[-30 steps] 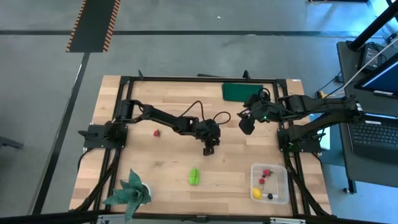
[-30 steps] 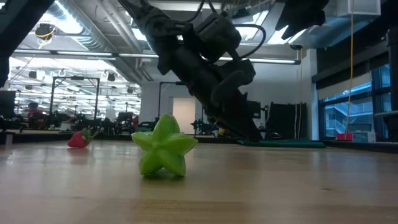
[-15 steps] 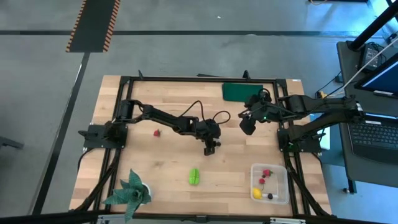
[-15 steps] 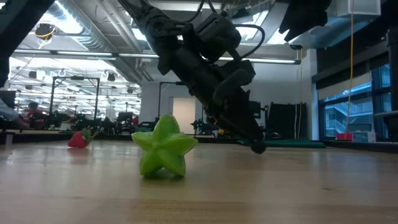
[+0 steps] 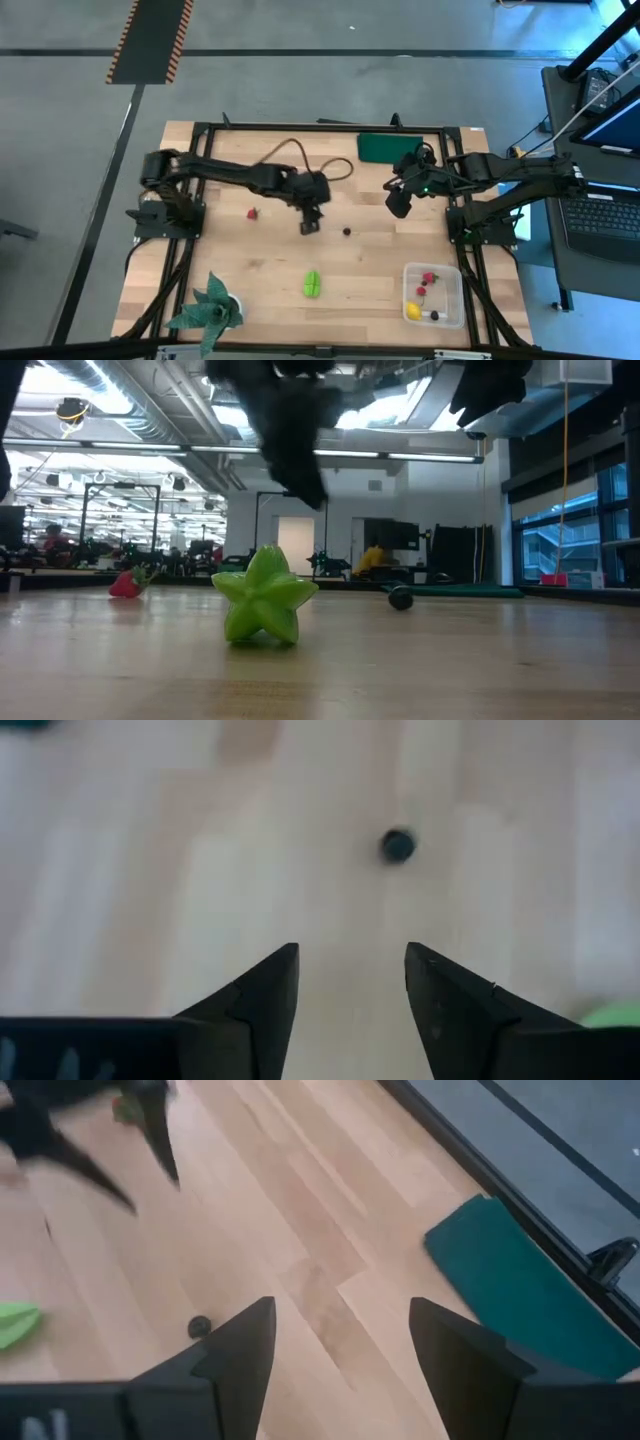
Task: Pick and placing Produce into tupperware
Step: Put the black cherry into the transparent bin, then put the red strawberry into the transparent bin
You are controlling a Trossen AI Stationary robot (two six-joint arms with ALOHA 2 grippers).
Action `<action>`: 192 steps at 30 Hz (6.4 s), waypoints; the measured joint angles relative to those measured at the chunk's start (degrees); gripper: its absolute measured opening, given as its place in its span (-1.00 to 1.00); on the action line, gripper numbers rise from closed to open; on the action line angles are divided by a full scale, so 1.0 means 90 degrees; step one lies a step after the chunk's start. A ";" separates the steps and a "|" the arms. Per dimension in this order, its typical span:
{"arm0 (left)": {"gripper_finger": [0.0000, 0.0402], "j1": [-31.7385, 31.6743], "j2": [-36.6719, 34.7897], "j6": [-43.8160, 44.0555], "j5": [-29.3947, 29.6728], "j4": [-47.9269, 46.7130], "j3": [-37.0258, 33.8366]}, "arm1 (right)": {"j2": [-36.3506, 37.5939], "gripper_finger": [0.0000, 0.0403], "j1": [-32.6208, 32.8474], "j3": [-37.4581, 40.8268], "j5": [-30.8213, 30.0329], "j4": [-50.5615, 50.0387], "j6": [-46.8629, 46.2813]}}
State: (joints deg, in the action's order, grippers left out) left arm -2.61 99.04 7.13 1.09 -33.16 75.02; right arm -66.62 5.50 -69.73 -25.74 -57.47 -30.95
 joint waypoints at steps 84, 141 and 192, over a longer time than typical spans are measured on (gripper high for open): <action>-0.11 0.0974 -0.1272 0.1494 0.0847 -0.2573 -0.0879 | -0.4816 0.43 -0.0010 -0.0002 0.2681 0.2444 0.7014; -0.11 0.0492 -0.1267 0.0964 0.0975 -0.2476 -0.0877 | -0.2293 -0.40 0.1164 -0.0809 0.2747 -0.1431 -0.1194; -0.11 0.0231 -0.1267 0.0309 0.0747 -0.1797 -0.0874 | -0.2000 -0.18 0.4847 0.2370 0.3043 0.1583 -0.7812</action>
State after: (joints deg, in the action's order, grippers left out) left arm -0.54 87.63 9.91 7.81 -49.33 67.16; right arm -84.62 49.12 -48.41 1.65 -43.22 -101.25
